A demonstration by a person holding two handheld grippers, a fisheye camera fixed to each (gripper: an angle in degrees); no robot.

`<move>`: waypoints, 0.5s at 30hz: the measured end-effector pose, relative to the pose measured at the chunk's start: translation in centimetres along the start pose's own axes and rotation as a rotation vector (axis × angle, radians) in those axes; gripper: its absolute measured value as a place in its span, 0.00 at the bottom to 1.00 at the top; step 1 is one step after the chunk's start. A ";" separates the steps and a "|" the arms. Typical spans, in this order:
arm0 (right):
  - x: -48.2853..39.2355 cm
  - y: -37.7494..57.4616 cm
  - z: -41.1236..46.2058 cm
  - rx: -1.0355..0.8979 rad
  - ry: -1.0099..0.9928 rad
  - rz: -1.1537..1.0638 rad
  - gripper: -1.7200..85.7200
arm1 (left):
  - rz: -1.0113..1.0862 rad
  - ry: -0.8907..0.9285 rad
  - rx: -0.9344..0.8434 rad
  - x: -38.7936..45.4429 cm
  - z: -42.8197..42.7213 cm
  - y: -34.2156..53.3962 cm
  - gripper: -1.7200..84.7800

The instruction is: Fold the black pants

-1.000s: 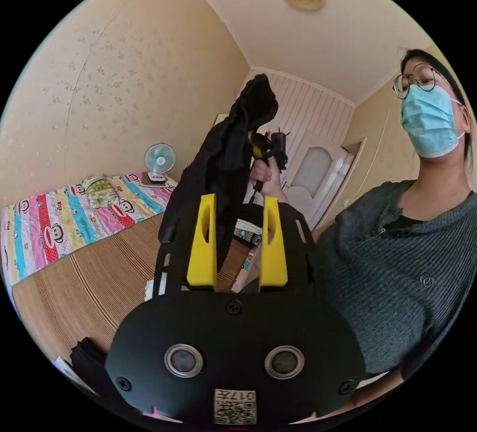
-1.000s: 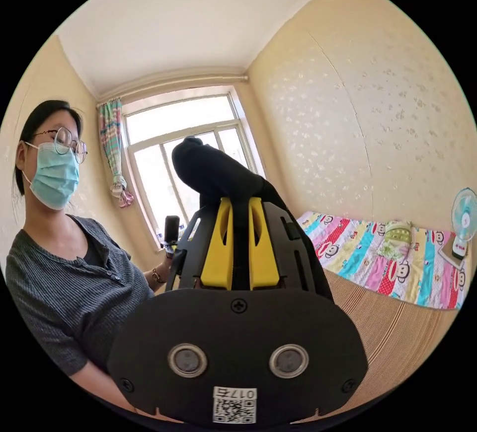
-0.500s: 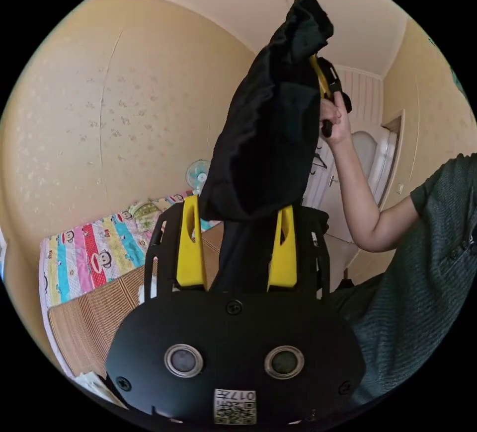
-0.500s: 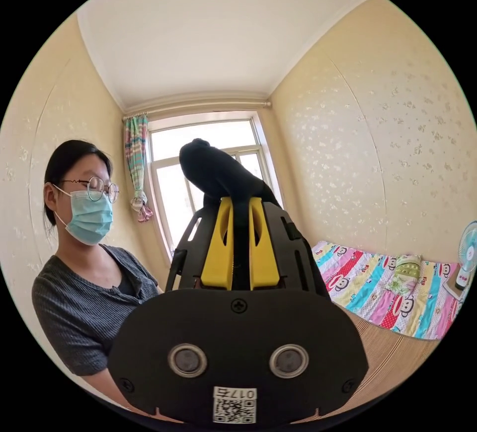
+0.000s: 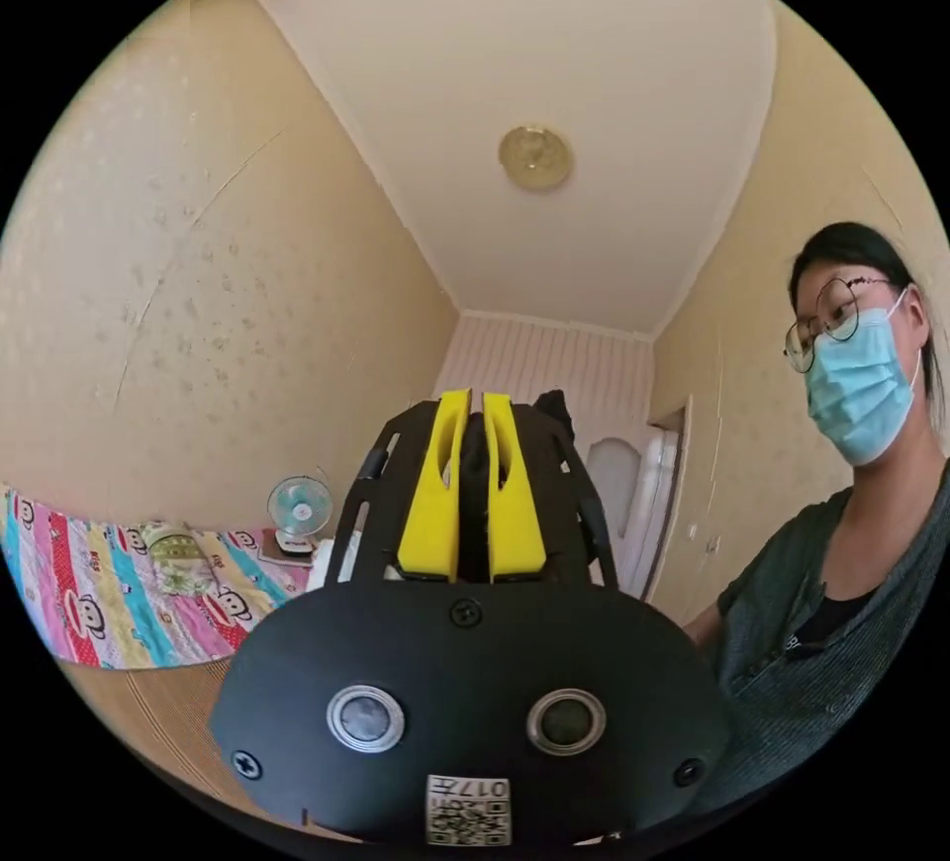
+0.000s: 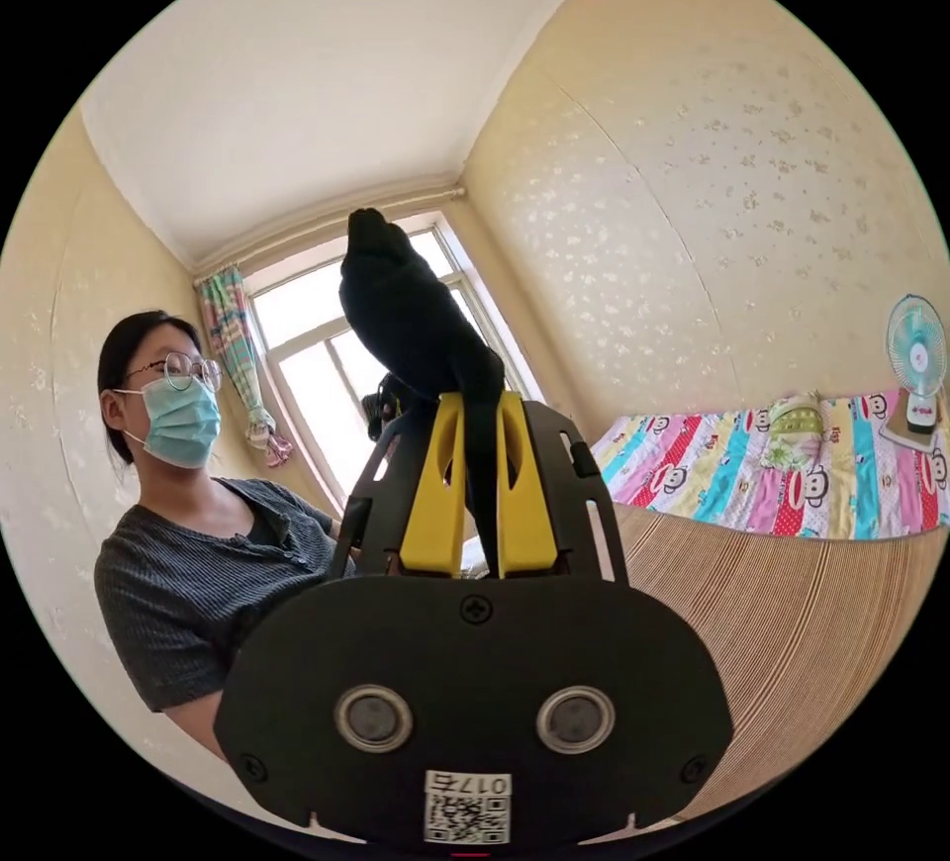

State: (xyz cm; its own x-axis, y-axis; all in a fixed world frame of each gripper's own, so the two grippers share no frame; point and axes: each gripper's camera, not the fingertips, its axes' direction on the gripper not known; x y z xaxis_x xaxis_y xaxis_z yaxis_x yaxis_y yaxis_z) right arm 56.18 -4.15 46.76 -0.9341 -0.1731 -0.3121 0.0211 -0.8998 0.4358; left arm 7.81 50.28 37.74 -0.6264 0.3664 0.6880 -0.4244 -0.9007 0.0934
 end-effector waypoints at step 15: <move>2.8 15.3 -3.3 -0.026 -0.067 0.141 0.29 | 0.225 -0.263 -0.112 10.8 0.6 0.8 0.01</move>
State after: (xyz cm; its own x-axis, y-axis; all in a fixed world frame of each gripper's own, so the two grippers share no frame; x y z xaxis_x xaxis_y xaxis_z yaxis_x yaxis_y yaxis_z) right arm 55.08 -19.72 49.75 -0.9430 -0.2719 -0.1919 0.1619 -0.8786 0.4493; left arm 1.04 53.39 45.66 -0.5288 0.0764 0.8453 -0.3732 -0.9154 -0.1508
